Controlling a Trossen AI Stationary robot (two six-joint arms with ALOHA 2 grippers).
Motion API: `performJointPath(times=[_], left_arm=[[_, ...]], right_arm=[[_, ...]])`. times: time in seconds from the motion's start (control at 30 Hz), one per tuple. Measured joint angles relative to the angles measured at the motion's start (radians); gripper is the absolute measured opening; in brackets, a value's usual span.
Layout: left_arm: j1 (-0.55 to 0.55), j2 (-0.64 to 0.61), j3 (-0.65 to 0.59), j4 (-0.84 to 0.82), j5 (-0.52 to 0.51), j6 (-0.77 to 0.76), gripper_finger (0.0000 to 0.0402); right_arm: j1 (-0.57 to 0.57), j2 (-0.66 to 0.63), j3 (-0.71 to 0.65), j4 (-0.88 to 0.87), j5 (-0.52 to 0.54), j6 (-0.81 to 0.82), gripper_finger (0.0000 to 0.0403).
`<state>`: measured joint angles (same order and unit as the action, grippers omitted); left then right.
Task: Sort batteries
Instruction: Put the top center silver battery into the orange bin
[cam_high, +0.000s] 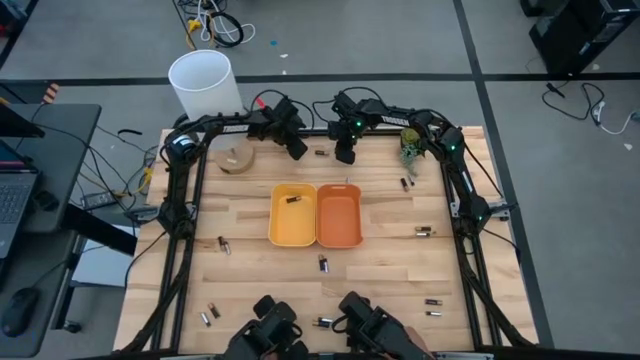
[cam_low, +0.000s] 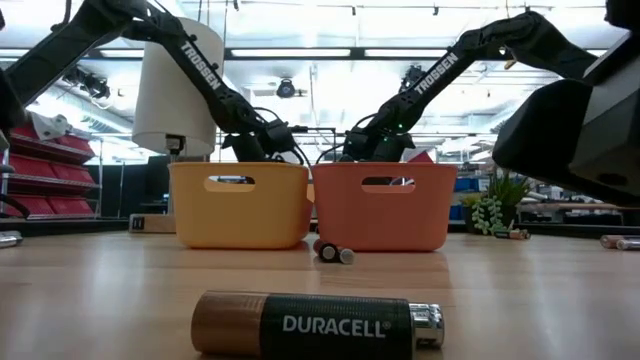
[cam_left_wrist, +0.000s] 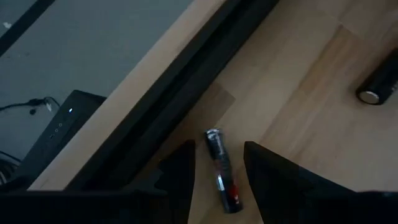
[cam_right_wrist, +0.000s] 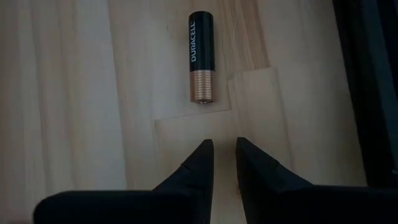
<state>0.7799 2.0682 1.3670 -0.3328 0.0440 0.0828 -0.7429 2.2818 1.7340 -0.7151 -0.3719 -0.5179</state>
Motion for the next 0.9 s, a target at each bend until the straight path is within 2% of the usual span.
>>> performJointPath(times=[0.17,0.27,0.53,0.63,0.9], left_arm=[[-0.001,0.0,0.0,-0.007,-0.006,0.019,0.0151],[-0.001,0.0,-0.005,-0.014,-0.005,0.015,0.0134],[-0.001,-0.003,-0.015,-0.01,-0.005,0.003,0.0032],[-0.001,-0.003,-0.017,0.005,-0.005,0.003,0.0032],[-0.029,0.001,0.013,-0.019,-0.013,-0.008,0.0042]], right_arm=[[0.0,0.0,0.0,0.0,0.0,-0.006,0.0058],[0.0,0.0,0.0,0.001,0.0,-0.008,0.0058],[0.0,0.0,0.0,-0.011,0.0,0.012,0.0058],[0.0,-0.002,0.002,-0.042,-0.012,0.038,0.0058],[-0.006,-0.023,-0.007,-0.151,-0.15,0.031,0.0058]])
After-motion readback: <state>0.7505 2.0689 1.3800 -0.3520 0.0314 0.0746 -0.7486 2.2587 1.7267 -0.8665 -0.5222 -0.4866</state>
